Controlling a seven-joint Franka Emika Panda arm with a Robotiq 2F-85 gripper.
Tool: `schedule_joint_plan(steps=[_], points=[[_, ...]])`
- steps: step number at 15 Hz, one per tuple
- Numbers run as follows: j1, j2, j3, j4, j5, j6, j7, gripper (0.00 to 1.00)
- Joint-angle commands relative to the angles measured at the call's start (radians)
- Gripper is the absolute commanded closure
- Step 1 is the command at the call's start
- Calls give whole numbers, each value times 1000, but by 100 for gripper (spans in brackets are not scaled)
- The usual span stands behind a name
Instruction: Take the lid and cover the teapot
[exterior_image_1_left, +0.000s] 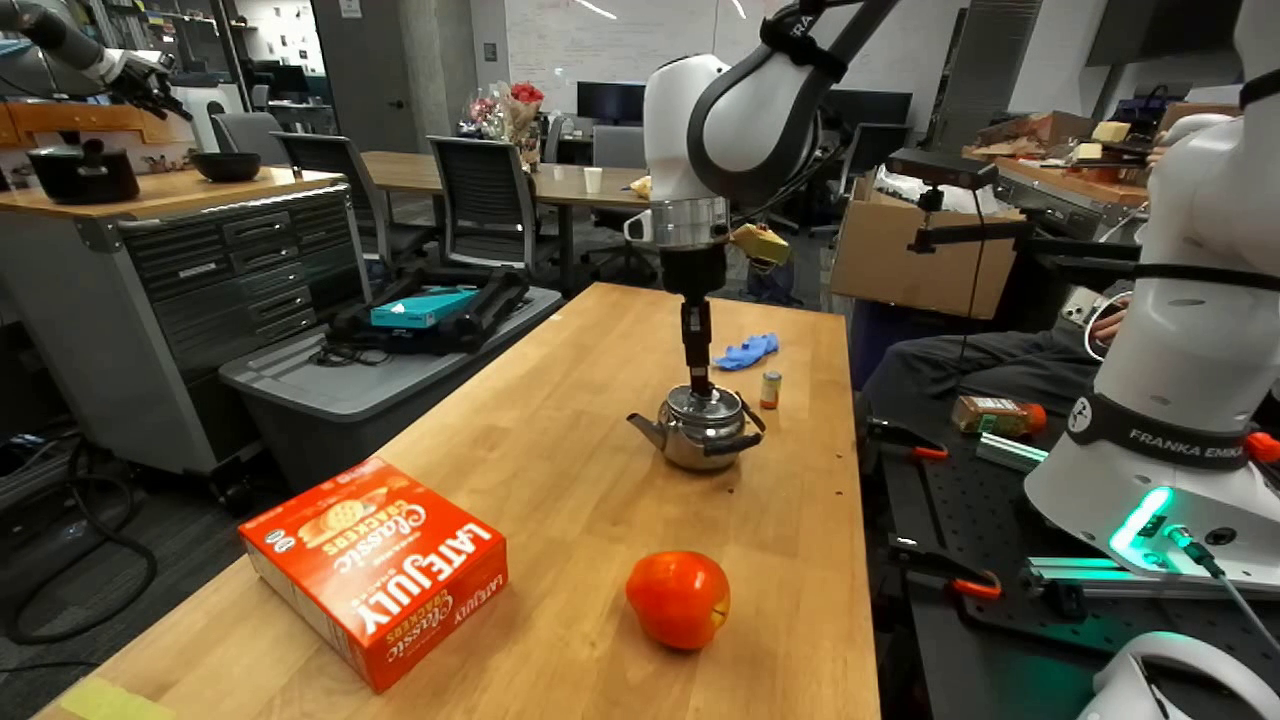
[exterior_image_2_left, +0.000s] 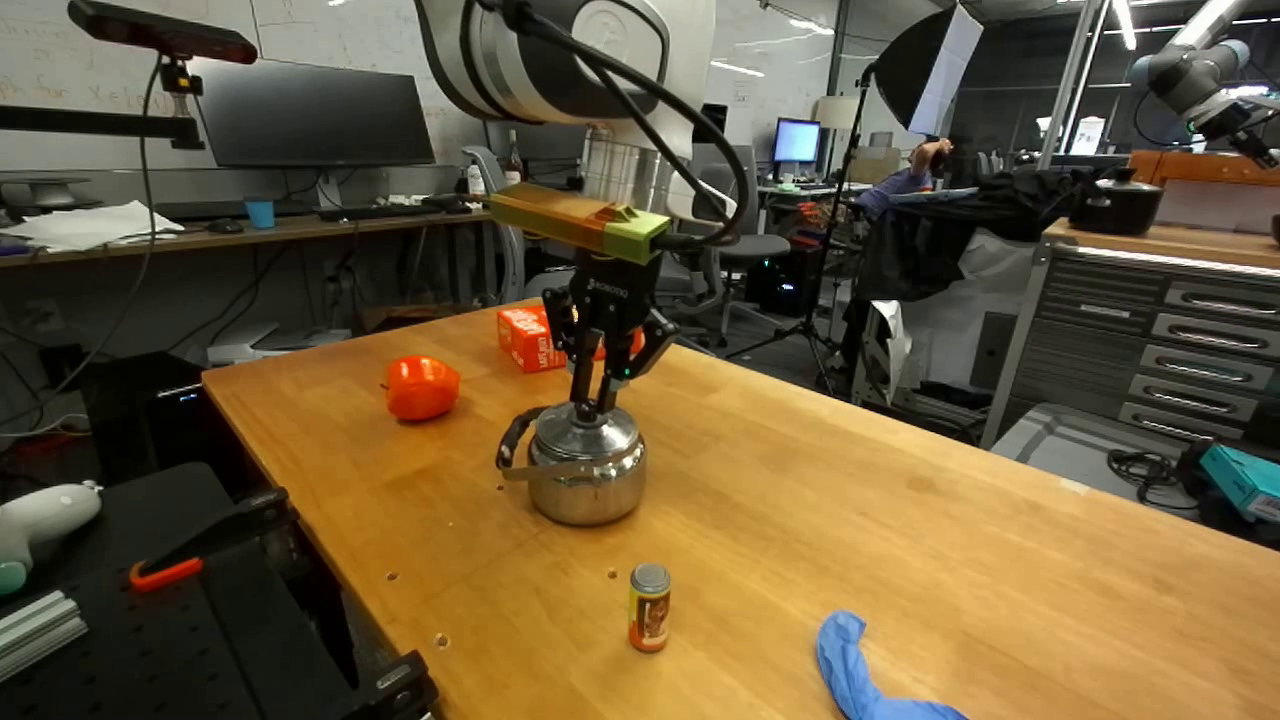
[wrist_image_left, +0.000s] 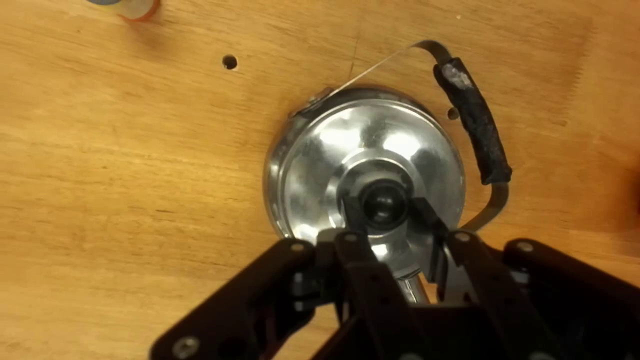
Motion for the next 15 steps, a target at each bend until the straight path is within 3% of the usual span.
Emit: schedule_joint_plan(steps=[1, 6, 8, 9, 10, 15], points=[[-6, 15, -5, 23, -8, -26, 1, 93], [1, 14, -9, 15, -36, -8, 30, 93], [2, 13, -10, 14, -50, -7, 38, 88], [2, 11, -10, 13, -52, -8, 38, 63], [0, 7, -9, 13, -47, -9, 37, 46], [-5, -18, -9, 4, -26, -10, 28, 10]])
